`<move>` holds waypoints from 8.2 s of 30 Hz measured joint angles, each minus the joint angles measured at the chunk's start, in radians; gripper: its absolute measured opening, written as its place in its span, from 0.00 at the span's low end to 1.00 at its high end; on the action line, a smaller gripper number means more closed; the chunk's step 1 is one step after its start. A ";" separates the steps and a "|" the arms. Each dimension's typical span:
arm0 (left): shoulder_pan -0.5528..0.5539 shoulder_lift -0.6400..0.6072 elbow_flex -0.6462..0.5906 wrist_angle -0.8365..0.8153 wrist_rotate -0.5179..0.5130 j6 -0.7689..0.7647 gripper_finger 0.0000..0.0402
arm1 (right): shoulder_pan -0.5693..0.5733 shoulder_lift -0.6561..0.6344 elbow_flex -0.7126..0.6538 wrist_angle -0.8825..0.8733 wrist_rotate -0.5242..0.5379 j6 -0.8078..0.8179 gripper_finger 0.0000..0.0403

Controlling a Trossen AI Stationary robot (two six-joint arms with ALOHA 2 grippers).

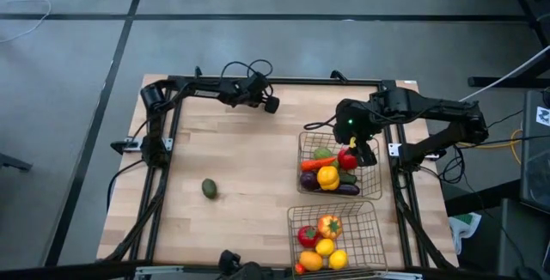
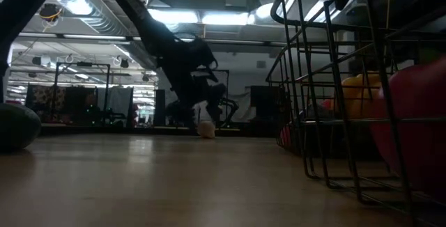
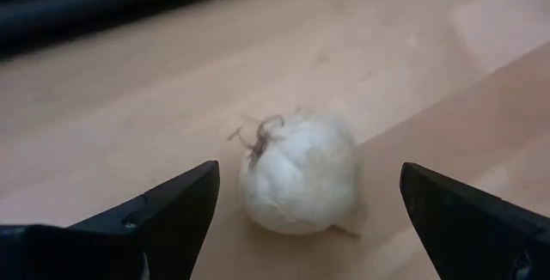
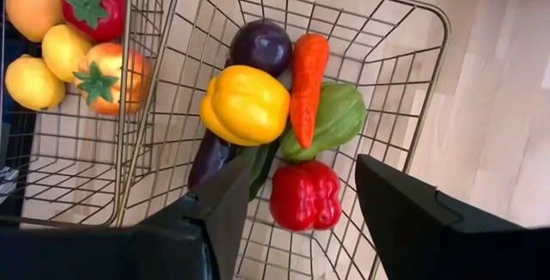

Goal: Sort produce into baskets
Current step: Put the garlic into the top wire basket, then put the lime into the bottom wire basket

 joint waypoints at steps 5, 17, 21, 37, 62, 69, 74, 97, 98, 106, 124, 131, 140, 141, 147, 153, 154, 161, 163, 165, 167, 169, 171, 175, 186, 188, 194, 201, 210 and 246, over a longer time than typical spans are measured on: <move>0.002 0.029 0.000 -0.004 -0.012 -0.011 0.89 | 0.000 0.000 0.000 -0.022 0.000 0.000 0.53; 0.005 0.028 0.001 0.000 -0.051 -0.034 0.89 | 0.000 -0.181 -0.035 0.015 0.010 -0.001 0.53; 0.005 0.028 0.001 0.006 -0.056 -0.032 0.86 | 0.000 -0.318 -0.124 0.170 0.010 -0.001 0.53; -0.015 0.028 0.001 0.008 -0.024 -0.077 0.63 | 0.000 -0.756 -0.823 0.870 0.010 0.052 0.53; -0.070 -0.141 0.010 0.003 0.055 -0.042 0.52 | 0.000 -1.284 -1.248 1.047 0.203 0.255 0.53; -0.187 -0.260 0.011 0.030 0.096 -0.027 0.52 | 0.000 -1.327 -1.257 1.053 0.221 0.259 0.53; -0.321 -0.269 0.011 0.134 0.097 -0.028 0.52 | 0.000 -1.327 -1.266 1.057 0.221 0.259 0.53; -0.693 -0.070 0.010 0.639 -0.233 -0.068 0.52 | 0.000 -1.321 -1.474 1.282 0.207 0.310 0.53; -0.694 -0.055 0.011 0.656 -0.234 -0.068 0.52 | 0.000 -1.320 -1.474 1.281 0.209 0.309 0.53; -0.694 0.041 0.010 0.678 -0.238 -0.058 0.52 | 0.000 -1.314 -1.476 1.286 0.209 0.307 0.53; -0.691 0.058 0.011 0.705 -0.235 -0.022 0.52 | 0.000 -1.315 -1.477 1.292 0.210 0.306 0.53; -0.691 0.059 0.011 0.707 -0.231 0.021 0.53 | 0.000 -1.315 -1.477 1.292 0.210 0.306 0.53; -0.691 0.059 0.010 0.710 -0.204 0.126 0.70 | 0.000 -1.315 -1.477 1.292 0.210 0.306 0.53; -0.691 0.059 0.010 0.710 -0.204 0.136 0.72 | 0.000 -1.315 -1.477 1.293 0.210 0.306 0.53; -0.694 0.052 0.007 0.739 -0.200 0.222 0.77 | 0.000 -1.315 -1.477 1.292 0.210 0.306 0.53; -0.693 -0.045 0.008 0.713 -0.201 0.300 0.77 | 0.000 -1.315 -1.477 1.293 0.210 0.306 0.53; -0.693 -0.070 0.007 0.679 -0.201 0.314 0.77 | 0.000 -1.315 -1.477 1.293 0.209 0.306 0.53; -0.692 -0.273 0.008 0.387 -0.201 0.347 0.78 | 0.000 -1.315 -1.477 1.293 0.210 0.306 0.53; -0.693 -0.339 0.008 0.294 -0.202 0.347 0.78 | 0.000 -1.315 -1.477 1.293 0.210 0.306 0.53; -0.692 -0.413 0.008 0.226 -0.202 0.346 0.78 | 0.000 -1.315 -1.477 1.293 0.209 0.306 0.53; -0.693 -0.485 0.010 0.161 -0.211 0.336 0.78 | 0.000 -1.315 -1.477 1.293 0.210 0.306 0.53; -0.696 -0.548 0.010 0.071 -0.227 0.315 0.78 | 0.000 -1.315 -1.478 1.293 0.210 0.306 0.53; -0.698 -0.600 0.010 -0.046 -0.233 0.274 0.78 | 0.000 -1.315 -1.478 1.293 0.210 0.306 0.53; -0.707 -0.695 0.010 -0.291 -0.234 0.071 0.78 | 0.000 -1.315 -1.478 1.293 0.209 0.306 0.53; -0.810 -0.777 0.010 -0.876 -0.191 -0.952 0.88 | 0.000 -1.315 -1.478 1.293 0.210 0.306 0.53; -0.834 -0.770 0.010 -0.953 -0.182 -1.113 0.89 | 0.000 -1.315 -1.478 1.293 0.210 0.306 0.53; -0.885 -0.729 0.010 -1.107 -0.129 -1.390 0.94 | 0.000 -1.315 -1.478 1.293 0.210 0.306 0.53; -0.921 -0.663 0.010 -1.165 -0.065 -1.527 0.95 | 0.000 -1.315 -1.478 1.293 0.210 0.306 0.53; -0.940 -0.581 -0.132 -1.108 0.125 -1.866 0.95 | 0.000 -1.315 -1.478 1.293 0.210 0.306 0.53; -0.993 -0.568 -0.428 -0.651 0.110 -1.800 0.91 | 0.000 -1.315 -1.478 1.293 0.210 0.306 0.53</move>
